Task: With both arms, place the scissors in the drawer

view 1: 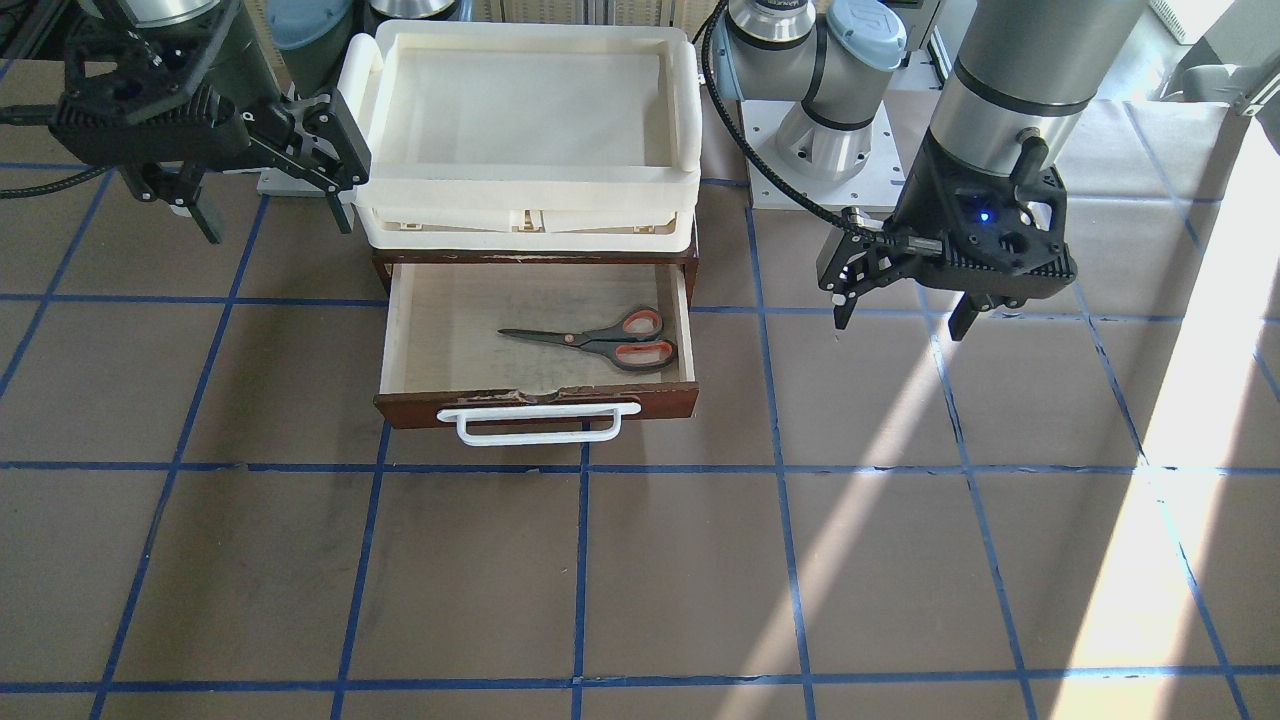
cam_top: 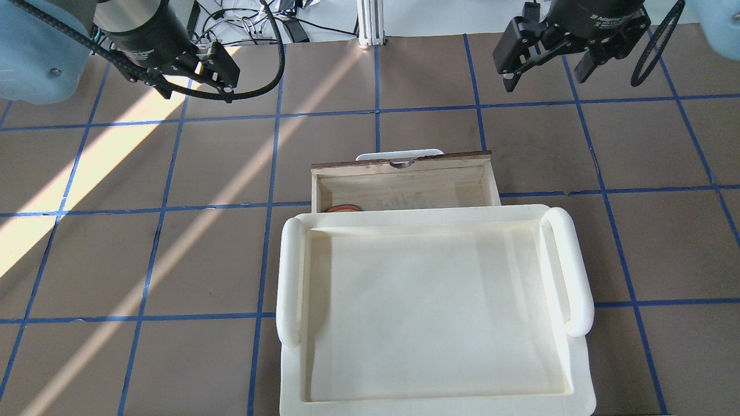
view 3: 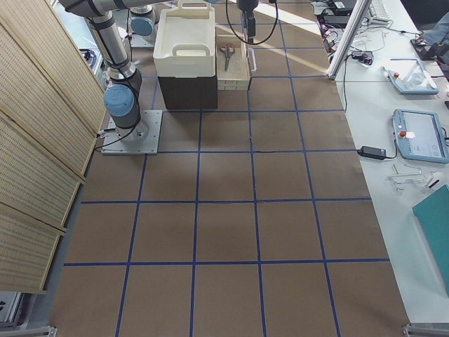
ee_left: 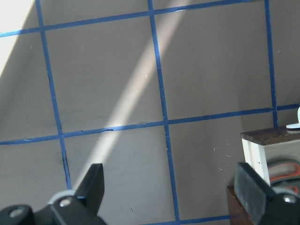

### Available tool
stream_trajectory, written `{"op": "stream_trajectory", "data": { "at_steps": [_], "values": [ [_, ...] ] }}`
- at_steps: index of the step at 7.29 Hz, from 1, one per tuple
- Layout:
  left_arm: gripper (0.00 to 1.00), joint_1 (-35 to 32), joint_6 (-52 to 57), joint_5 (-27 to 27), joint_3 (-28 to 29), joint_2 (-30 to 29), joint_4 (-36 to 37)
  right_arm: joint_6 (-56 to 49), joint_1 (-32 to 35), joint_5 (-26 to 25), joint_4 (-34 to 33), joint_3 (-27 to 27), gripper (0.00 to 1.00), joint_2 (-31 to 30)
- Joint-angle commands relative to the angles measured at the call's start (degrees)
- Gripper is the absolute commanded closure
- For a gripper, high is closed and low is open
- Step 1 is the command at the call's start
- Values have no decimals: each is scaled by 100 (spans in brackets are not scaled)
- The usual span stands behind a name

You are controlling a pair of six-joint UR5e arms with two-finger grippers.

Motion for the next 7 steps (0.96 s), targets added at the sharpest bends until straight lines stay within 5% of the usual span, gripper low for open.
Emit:
{"op": "stream_trajectory", "data": {
  "at_steps": [1, 7],
  "values": [
    [0, 176, -60, 10, -49, 197, -228, 4, 0, -2, 11, 0, 0, 5],
    [0, 308, -236, -25, -348, 514, -422, 4, 0, 6, -7, 0, 0, 5]
  ]
}}
